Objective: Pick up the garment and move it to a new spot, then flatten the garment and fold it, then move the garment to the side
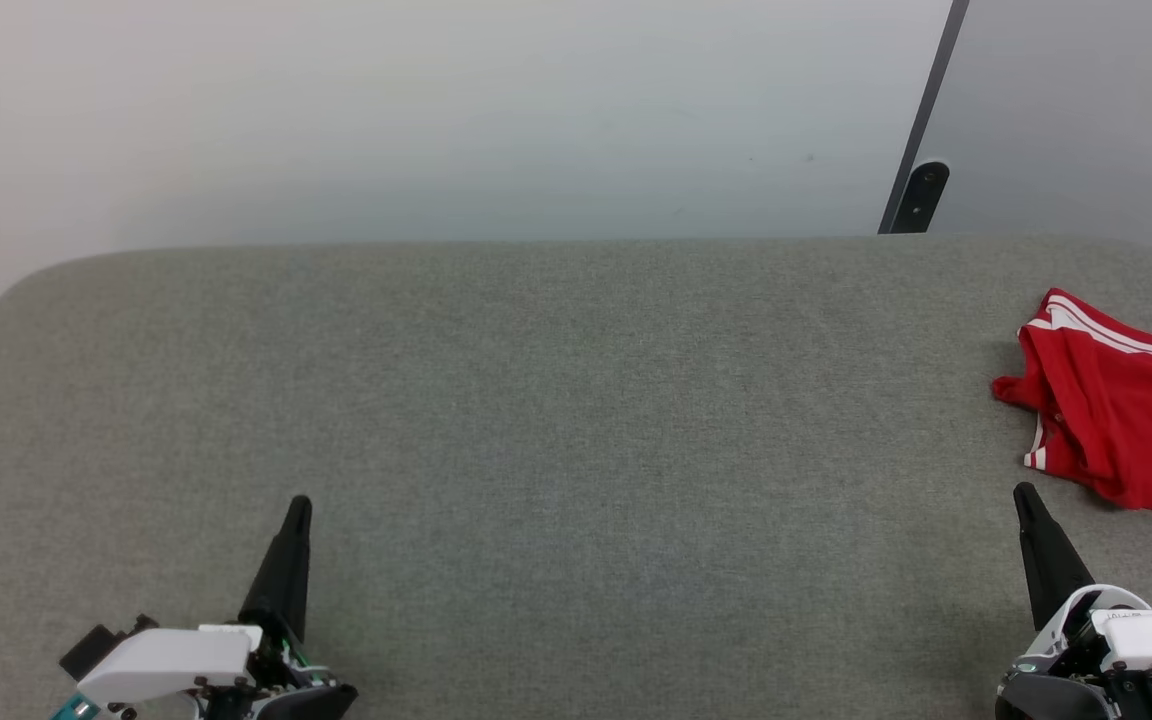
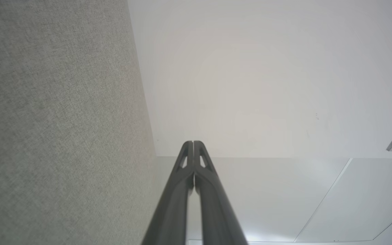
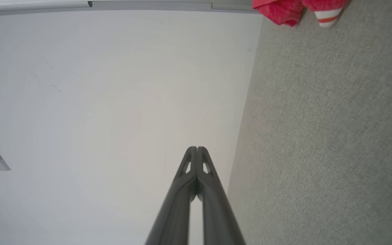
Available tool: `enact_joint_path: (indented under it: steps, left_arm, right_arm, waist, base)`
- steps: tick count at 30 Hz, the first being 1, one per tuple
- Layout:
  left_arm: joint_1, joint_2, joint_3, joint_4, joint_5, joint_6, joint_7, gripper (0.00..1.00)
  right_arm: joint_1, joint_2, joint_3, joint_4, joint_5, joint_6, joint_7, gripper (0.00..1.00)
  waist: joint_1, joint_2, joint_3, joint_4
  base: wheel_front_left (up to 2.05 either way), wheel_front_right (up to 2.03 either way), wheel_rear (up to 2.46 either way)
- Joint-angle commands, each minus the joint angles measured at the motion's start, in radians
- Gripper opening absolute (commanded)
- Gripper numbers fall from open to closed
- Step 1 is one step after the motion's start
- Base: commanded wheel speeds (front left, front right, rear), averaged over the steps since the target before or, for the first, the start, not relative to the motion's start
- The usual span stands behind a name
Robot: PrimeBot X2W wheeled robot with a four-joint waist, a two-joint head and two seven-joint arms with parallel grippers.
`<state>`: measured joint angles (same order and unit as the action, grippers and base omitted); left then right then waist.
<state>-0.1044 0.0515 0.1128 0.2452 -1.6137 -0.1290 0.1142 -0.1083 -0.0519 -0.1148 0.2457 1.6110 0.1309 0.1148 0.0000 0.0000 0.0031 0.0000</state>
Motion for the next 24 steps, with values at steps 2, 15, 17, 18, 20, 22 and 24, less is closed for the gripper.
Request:
enact_joint_path:
  steps: [2,15,17,18,20,22,24]
  left_arm:
    - [-0.010,-0.001,0.003,0.001,0.001,-0.003,0.003,0.00]
    - [-0.010,-0.001,0.003,0.001,0.002,-0.003,0.003,0.00]
    - [-0.010,-0.001,0.003,0.001,0.002,-0.003,0.003,0.00]
    - [-0.010,-0.001,0.003,0.001,0.002,-0.003,0.003,0.00]
    - [-0.010,-0.001,0.003,0.001,0.002,-0.003,0.003,0.00]
    - [-0.010,-0.001,0.003,0.001,0.002,-0.003,0.003,0.00]
    - [-0.010,-0.001,0.003,0.001,0.002,-0.003,0.003,0.00]
  right_arm:
    - [-0.002,0.003,0.000,-0.002,0.004,0.000,0.002,0.00]
    - [-0.002,0.003,0.000,-0.002,0.004,0.000,0.002,0.00]
    - [-0.002,0.003,0.000,-0.002,0.004,0.000,0.002,0.00]
    - [-0.002,0.003,0.000,-0.002,0.004,0.000,0.002,0.00]
    - [-0.002,0.003,0.000,-0.002,0.004,0.000,0.002,0.00]
    - [-0.002,0.003,0.000,-0.002,0.004,0.000,0.002,0.00]
    - [-0.002,0.003,0.000,-0.002,0.004,0.000,0.002,0.00]
  waist:
    - [0.0000,0.0000,0.000,0.000]
    - [0.0000,0.0000,0.000,0.000]
    - [0.0000,0.0000,0.000,0.000]
    - [0.0000,0.0000,0.000,0.000]
    - [0.0000,0.0000,0.000,0.000]
    - [0.0000,0.0000,0.000,0.000]
    - [0.0000,0.0000,0.000,0.000]
  base:
    - [0.00,0.00,0.00]
    - [0.00,0.00,0.00]
    - [0.00,0.00,0.00]
    - [0.00,0.00,0.00]
    - [0.00,0.00,0.00]
    - [0.00,0.00,0.00]
    - [0.00,0.00,0.00]
